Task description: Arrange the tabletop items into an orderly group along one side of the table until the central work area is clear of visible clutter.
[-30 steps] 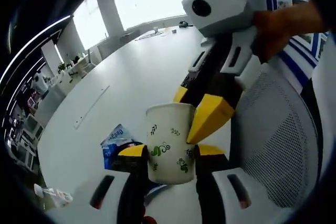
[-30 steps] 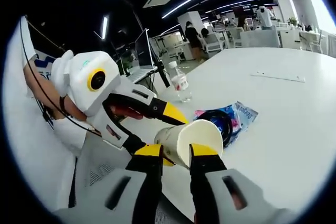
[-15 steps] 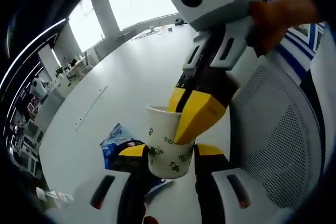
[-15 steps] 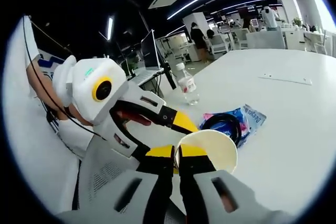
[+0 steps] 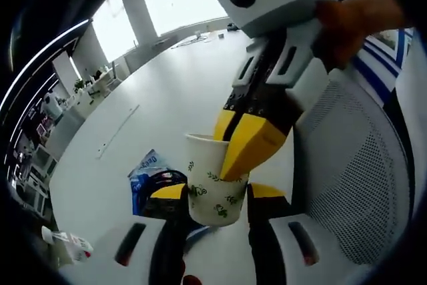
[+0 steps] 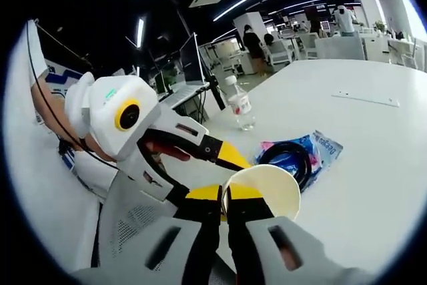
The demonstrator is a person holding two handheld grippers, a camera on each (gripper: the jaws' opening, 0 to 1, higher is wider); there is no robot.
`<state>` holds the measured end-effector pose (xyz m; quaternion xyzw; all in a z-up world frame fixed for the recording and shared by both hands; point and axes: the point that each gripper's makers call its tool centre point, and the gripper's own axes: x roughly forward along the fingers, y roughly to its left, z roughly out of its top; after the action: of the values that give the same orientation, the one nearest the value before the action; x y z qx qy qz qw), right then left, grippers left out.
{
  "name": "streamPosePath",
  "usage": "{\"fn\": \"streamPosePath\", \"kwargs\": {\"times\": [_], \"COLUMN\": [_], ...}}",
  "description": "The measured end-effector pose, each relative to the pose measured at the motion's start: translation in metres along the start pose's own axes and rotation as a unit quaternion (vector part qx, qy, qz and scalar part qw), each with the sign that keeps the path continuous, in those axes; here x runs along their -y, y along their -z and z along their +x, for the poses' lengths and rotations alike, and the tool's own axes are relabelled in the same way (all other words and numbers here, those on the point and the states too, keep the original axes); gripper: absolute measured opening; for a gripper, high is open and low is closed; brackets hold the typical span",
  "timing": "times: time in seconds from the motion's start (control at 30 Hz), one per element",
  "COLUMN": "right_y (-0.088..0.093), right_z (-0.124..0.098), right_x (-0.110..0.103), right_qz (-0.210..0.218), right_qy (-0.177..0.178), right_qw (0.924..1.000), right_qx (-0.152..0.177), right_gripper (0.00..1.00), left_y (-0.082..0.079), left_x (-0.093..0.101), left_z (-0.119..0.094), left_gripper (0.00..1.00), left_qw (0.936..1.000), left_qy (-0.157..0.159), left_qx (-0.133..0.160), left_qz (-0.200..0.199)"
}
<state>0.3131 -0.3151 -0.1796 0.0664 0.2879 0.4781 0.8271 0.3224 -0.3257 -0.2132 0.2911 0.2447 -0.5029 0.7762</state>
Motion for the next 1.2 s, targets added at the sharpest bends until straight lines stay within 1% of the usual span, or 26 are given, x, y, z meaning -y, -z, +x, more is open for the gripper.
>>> {"fn": "streamPosePath", "kwargs": {"times": [0.3,0.5,0.7,0.83,0.93,1.0,1.17,1.2], "right_y": [-0.005,-0.009,-0.015,-0.022,-0.024,-0.027,-0.029,-0.03], "right_z": [0.01,0.019,0.026,0.033,0.037,0.04,0.046,0.048], "right_x": [-0.003,-0.003,-0.001,0.002,0.002,0.003,0.005,0.005], "right_qz": [0.001,-0.001,-0.007,-0.012,-0.021,-0.023,-0.028,-0.03], "right_qy": [-0.003,-0.004,0.005,0.01,0.01,0.009,0.007,0.007], "right_qw": [1.0,1.0,1.0,0.9999,0.9997,0.9997,0.9995,0.9994], "right_qx": [0.002,0.0,-0.002,-0.001,-0.008,-0.008,-0.013,-0.015], "right_gripper": [0.0,0.0,0.0,0.0,0.0,0.0,0.0,0.0], "left_y": [0.008,0.019,0.028,0.037,0.043,0.046,0.053,0.056], "left_x": [-0.007,-0.014,-0.021,-0.027,-0.031,-0.033,-0.041,-0.045], "left_z": [-0.007,-0.015,-0.021,-0.028,-0.032,-0.034,-0.04,-0.042], "left_gripper": [0.34,0.34,0.34,0.35,0.35,0.35,0.35,0.35], "left_qw": [0.9996,0.9988,0.9975,0.9943,0.9925,0.9902,0.9869,0.9843], "left_qy": [-0.018,-0.031,-0.041,-0.052,-0.059,-0.063,-0.075,-0.079], "left_qx": [0.002,-0.003,-0.005,0.0,0.001,0.005,0.007,0.01], "left_qz": [-0.023,-0.037,-0.057,-0.093,-0.107,-0.125,-0.143,-0.157]}}
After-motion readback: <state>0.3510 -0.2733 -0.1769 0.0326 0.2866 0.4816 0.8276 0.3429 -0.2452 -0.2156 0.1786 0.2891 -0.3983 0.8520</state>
